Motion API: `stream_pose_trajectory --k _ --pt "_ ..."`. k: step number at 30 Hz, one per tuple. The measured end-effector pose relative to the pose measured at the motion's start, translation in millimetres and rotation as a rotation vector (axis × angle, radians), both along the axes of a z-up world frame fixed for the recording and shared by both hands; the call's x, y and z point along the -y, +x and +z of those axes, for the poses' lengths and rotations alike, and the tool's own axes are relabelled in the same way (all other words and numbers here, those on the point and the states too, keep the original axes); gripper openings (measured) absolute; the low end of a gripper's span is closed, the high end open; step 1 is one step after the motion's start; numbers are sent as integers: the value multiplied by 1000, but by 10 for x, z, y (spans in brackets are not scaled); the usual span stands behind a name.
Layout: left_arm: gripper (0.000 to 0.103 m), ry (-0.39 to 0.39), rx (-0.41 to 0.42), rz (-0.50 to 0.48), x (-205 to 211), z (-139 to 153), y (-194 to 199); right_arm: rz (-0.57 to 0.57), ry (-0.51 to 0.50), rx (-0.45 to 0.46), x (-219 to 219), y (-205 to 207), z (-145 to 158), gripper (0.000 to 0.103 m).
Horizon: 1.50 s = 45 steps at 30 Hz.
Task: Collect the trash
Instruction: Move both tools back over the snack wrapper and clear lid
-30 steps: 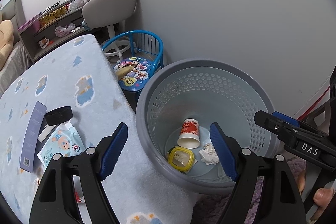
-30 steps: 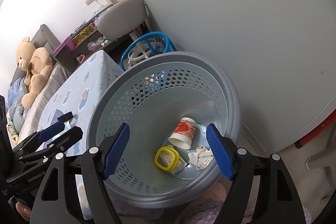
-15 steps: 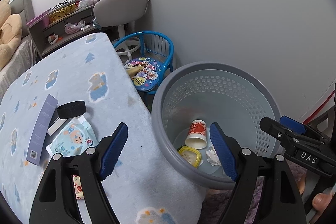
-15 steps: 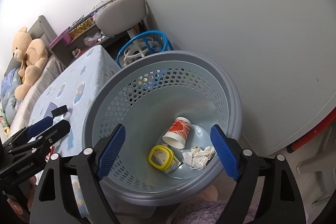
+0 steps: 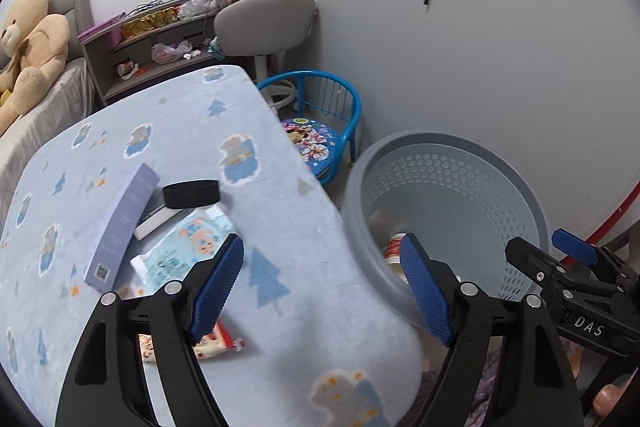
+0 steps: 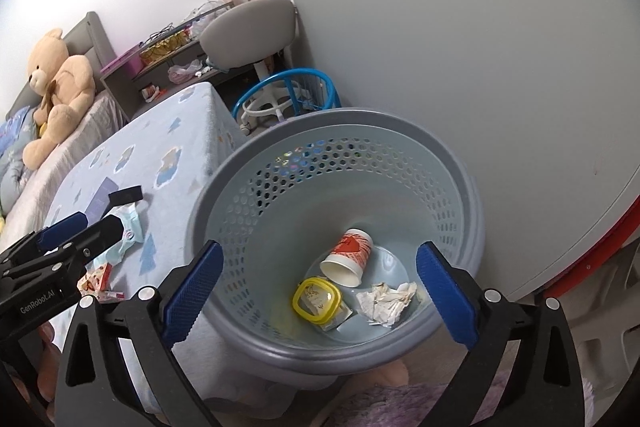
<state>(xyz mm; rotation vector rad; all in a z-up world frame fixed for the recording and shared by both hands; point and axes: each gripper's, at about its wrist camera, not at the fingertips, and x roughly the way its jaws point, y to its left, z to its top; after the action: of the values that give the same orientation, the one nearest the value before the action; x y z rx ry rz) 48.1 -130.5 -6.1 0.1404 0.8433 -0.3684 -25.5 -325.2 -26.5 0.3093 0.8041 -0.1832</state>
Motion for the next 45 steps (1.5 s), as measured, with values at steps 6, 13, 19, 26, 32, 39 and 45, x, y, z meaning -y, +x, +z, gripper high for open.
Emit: stream_pose_trajectory --k 6,13,19,26,32,39,45 --pt "77 -2 8 72 -382 -21 -26 57 -54 18 -374 32 48 96" --pt "77 -2 29 177 -922 -12 -100 144 -60 38 -820 74 60 97" --pt "77 8 28 277 -1396 -44 -169 251 -41 33 -1223 151 -14 97" --pt "77 17 5 384 -1937 -162 -247 373 -38 22 -1729 254 -112 97" --pt "77 13 -7 437 -2214 -214 -286 457 -27 -22 -2051 454 -234 97" --pt "77 -8 -9 462 -2369 -220 -313 518 0 -67 -2262 626 -325 97" --pt "77 -19 -11 467 -2431 -227 -327 561 -30 -99 -2369 762 -392 97"
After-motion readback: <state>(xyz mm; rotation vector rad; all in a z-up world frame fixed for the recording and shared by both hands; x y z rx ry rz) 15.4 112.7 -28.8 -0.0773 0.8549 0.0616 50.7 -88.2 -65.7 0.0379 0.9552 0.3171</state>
